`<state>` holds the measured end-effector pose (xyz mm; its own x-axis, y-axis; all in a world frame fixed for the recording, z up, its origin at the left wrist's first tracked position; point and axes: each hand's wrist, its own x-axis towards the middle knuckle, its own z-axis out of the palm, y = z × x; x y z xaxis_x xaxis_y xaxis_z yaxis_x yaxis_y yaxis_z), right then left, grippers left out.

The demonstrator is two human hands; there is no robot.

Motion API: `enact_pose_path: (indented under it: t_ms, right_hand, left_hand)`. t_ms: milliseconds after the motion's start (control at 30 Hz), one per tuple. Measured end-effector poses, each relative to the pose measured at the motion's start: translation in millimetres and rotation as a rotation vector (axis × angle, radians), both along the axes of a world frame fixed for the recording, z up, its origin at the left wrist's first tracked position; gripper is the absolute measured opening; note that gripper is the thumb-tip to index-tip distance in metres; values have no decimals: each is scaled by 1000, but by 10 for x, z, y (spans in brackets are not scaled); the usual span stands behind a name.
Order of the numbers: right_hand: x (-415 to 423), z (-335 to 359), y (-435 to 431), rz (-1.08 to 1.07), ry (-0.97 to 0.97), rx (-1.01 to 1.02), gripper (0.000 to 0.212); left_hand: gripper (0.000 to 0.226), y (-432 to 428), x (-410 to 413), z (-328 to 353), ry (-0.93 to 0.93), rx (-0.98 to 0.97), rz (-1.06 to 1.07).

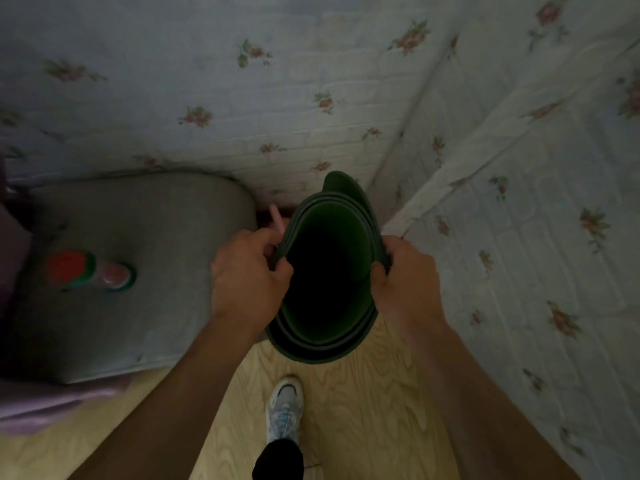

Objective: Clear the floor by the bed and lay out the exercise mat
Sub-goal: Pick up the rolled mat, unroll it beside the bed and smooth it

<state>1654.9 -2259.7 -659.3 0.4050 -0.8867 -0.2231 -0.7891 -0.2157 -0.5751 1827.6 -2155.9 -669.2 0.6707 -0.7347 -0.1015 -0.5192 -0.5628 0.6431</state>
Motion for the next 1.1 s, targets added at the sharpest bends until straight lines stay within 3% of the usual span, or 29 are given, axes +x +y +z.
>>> enact_pose_path:
  t_ms: [133, 267, 400, 633, 767, 867, 1100]
  right_hand:
    - [-301, 23, 370, 43, -14, 71, 33]
    - [-743, 40, 819, 114, -18, 148, 33]
    - [-1279, -61, 1368, 151, -33, 220, 54]
    - [-1849, -488, 2130, 80, 10, 363, 43]
    - [-2010, -748, 2509, 140, 59, 281, 68]
    - [-2151, -979, 2752, 155, 110, 358, 88]
    - [-2462, -1576, 3559, 119, 66, 448, 86]
  left_hand:
    - [28, 458, -397, 112, -11, 32, 64]
    - [29, 1021, -903, 132, -2, 74, 119]
    - [29, 1579, -1460, 0, 7, 84, 170]
    - [23, 2452, -2123, -448, 25, 113, 179]
    - [34, 2859, -2298, -661, 86, 139, 196]
    - [35, 3143, -2436, -875, 100, 190, 175]
    - [33, 3824, -2828, -1361, 229, 137, 170]
